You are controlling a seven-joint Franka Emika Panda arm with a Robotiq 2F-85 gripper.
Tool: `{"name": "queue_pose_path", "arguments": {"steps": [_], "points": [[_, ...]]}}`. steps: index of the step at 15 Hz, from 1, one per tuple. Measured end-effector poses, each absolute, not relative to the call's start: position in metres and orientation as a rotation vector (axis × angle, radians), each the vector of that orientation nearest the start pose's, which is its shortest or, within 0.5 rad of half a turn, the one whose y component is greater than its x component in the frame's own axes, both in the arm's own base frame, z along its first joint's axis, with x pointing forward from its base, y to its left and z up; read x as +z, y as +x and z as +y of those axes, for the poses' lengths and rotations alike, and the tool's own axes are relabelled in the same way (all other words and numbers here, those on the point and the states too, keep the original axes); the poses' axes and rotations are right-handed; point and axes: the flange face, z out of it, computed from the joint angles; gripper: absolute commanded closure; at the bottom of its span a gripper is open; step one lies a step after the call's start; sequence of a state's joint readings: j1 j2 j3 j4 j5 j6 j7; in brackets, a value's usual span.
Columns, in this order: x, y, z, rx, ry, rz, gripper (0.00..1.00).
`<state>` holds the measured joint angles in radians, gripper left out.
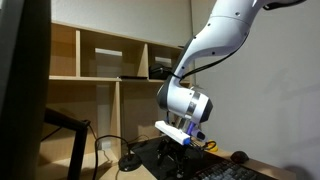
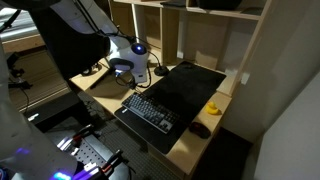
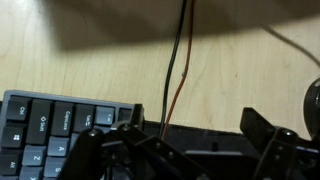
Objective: Press two keys on the keyboard
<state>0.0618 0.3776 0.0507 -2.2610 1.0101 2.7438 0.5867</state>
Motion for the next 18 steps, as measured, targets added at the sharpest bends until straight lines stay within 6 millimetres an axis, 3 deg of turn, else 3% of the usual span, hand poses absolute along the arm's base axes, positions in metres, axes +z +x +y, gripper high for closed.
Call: {"name": "queue_pose_path", "arguments": {"steps": [8,14,18], "points": [[0.196,0.536,0.025,0.093,-2.015,1.761,0.0],[0.181,0.521,0.018,0.165,-1.993,2.004,0.0],[0.185,0.523,0.026,0.205,-1.962,2.004,0.0]]}}
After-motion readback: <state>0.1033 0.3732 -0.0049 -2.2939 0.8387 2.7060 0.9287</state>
